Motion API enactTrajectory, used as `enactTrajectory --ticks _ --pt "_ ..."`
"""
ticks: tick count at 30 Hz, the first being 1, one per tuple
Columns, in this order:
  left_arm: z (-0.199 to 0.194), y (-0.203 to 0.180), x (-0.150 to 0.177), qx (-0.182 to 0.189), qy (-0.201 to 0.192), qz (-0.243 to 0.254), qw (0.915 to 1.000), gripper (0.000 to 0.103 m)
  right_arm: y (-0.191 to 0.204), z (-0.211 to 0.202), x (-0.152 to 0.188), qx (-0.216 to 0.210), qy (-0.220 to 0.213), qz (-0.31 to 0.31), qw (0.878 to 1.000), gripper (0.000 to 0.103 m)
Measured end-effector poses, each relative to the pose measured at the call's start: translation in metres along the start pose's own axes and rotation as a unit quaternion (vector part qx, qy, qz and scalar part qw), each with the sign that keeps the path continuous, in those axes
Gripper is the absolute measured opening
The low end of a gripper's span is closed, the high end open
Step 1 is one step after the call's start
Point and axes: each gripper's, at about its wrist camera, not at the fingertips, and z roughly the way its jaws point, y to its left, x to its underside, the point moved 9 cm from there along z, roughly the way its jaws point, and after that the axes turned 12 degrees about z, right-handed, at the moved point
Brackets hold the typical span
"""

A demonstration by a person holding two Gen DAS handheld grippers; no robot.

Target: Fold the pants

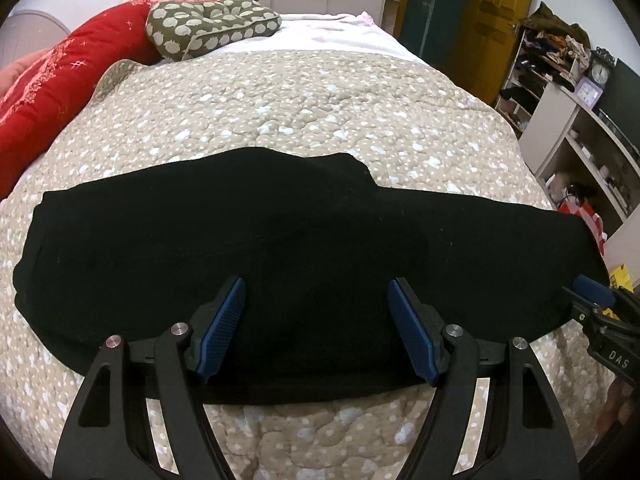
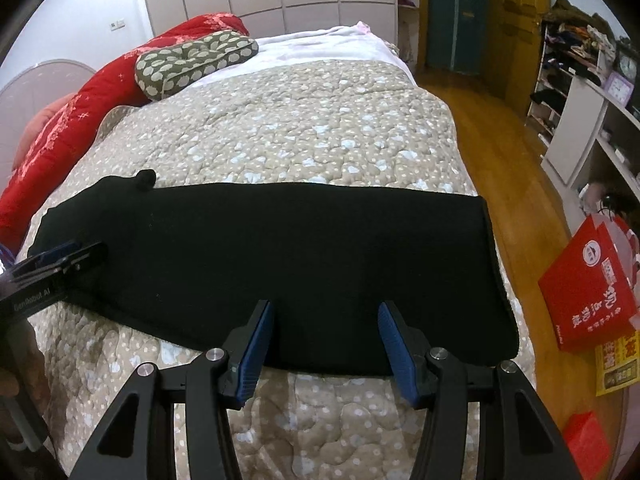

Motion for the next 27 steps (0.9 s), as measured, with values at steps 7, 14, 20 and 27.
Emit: enactTrajectory --ticks 7,14,20,27 --pt "0.0 0.0 0.0 -0.011 -0.005 -0.002 0.9999 0.073 0.001 0.001 0.0 -0.003 -0.001 0.002 1.0 0.053" --pt "0.001 -0.002 0.001 -0.023 -0.004 0.003 0.9997 0.073 0.0 0.001 0.001 -0.002 -0.001 0.002 1.0 0.053" --pt "0.001 -0.003 0.001 -0.025 -0.004 0.004 0.9997 0.074 0.001 0.001 0.001 -0.004 0.0 0.001 1.0 0.053" --pt "-0.004 -0.022 -0.016 0.035 0.008 0.013 0.9993 0.074 -0.01 -0.007 0.005 -0.021 0.017 0.009 1.0 0.053"
